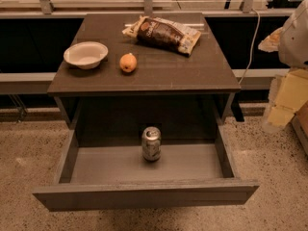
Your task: Pick 7up can from top drawer and place on counter
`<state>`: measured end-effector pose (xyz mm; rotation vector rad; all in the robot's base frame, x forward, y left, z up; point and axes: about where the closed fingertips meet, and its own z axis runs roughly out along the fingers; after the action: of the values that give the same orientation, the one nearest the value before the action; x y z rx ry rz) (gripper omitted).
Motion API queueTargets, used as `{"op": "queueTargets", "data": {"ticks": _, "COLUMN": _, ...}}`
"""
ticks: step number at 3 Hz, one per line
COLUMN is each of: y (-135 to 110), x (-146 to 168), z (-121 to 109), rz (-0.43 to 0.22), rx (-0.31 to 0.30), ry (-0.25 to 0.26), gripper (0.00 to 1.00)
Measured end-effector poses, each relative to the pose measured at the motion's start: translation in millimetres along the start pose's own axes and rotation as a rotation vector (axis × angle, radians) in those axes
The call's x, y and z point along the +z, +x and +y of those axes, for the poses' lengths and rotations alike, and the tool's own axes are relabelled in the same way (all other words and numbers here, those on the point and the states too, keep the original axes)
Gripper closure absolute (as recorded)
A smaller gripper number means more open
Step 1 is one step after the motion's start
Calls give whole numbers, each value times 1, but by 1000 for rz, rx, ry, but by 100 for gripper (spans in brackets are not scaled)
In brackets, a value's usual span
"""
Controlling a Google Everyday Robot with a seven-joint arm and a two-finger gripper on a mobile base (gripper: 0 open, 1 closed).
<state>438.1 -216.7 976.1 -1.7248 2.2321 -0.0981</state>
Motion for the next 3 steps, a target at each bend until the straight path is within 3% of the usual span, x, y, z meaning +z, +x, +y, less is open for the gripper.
{"op": "queueTargets", "data": {"ticks": 1, "y": -1, "x": 0, "z": -1, "rz": -4, "rx": 0, "ry": 3, "gripper": 0}}
{"op": "queueTargets", "data": {"ticks": 2, "y": -28, "x": 32, "z": -1, "rz": -91, "rx": -23, "ry": 3, "gripper": 0}}
{"op": "queueTargets", "data": {"ticks": 3, "y": -63, "x": 97, "z": 19, "rz": -263, "rx": -54, "ry": -68, "gripper": 0}}
